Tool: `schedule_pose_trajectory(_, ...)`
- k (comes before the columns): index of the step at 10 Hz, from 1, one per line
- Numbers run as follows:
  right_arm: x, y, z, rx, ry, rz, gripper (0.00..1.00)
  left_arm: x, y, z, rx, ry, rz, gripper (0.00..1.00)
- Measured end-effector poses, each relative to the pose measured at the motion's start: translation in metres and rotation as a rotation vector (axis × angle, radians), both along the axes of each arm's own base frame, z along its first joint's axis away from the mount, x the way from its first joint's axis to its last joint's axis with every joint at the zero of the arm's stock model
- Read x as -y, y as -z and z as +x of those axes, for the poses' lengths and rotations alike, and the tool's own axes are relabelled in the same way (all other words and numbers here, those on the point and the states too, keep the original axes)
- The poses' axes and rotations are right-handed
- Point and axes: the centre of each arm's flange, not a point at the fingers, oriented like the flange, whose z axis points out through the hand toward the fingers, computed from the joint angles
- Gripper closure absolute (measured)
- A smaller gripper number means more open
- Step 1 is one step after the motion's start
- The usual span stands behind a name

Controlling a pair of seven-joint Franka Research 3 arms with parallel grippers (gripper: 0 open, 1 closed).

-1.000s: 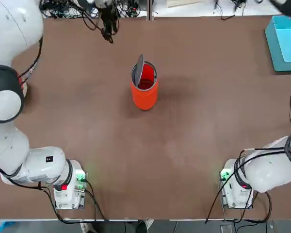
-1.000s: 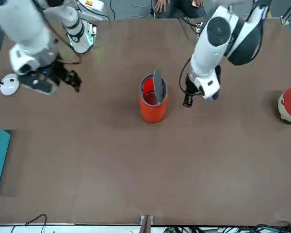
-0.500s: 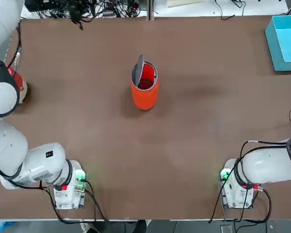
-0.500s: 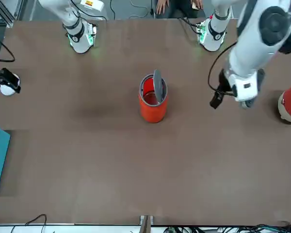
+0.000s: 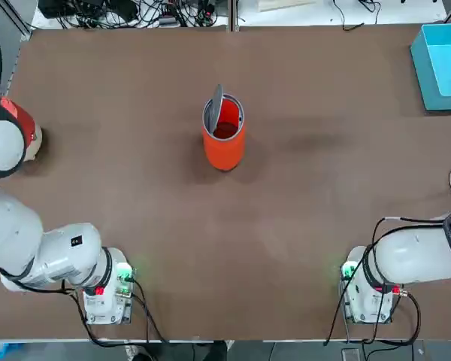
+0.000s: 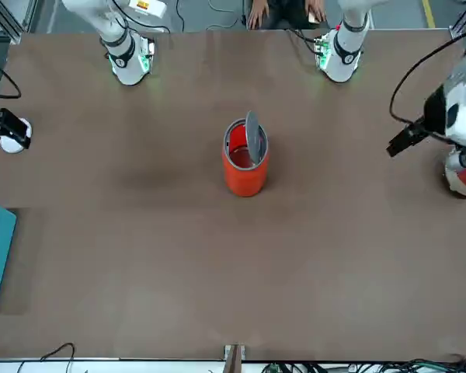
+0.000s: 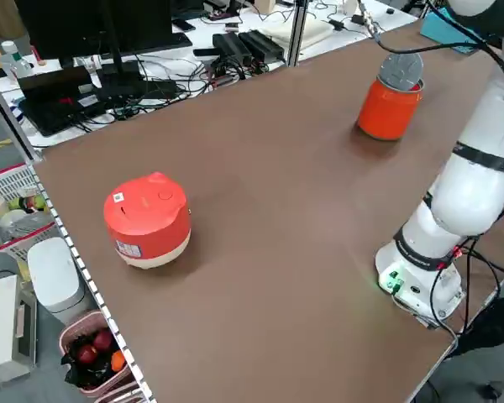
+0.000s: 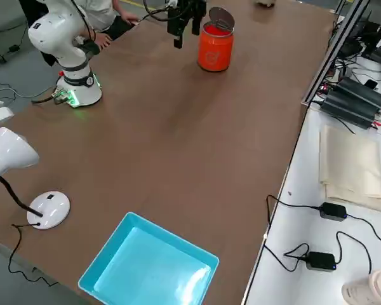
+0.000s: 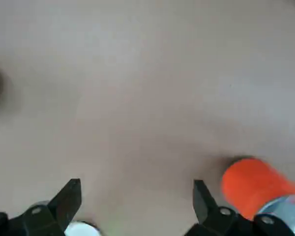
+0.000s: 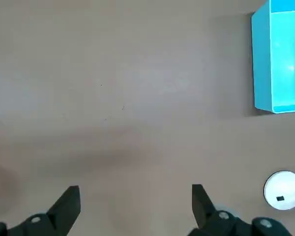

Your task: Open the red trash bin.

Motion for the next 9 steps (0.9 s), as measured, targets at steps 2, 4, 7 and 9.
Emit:
schedule_pose_trajectory(2,0.007,0.000,-0.001,0.000,0.013,0.002,0.00,0.000,0.003,-0.001,-0.007,0.173,0.001,0.00)
schedule_pose_trajectory(4,0.008,0.000,-0.001,0.000,0.014,0.002,0.00,0.010,0.016,-0.002,-0.028,0.207,0.003,0.00)
schedule_pose_trajectory(7,0.001,0.000,0.000,-0.001,0.003,0.002,0.00,0.004,0.016,0.003,-0.001,0.198,0.014,0.00)
schedule_pose_trajectory(9,-0.001,0.001,0.000,-0.002,-0.002,0.002,0.00,0.000,0.013,0.007,0.029,0.189,0.013,0.00)
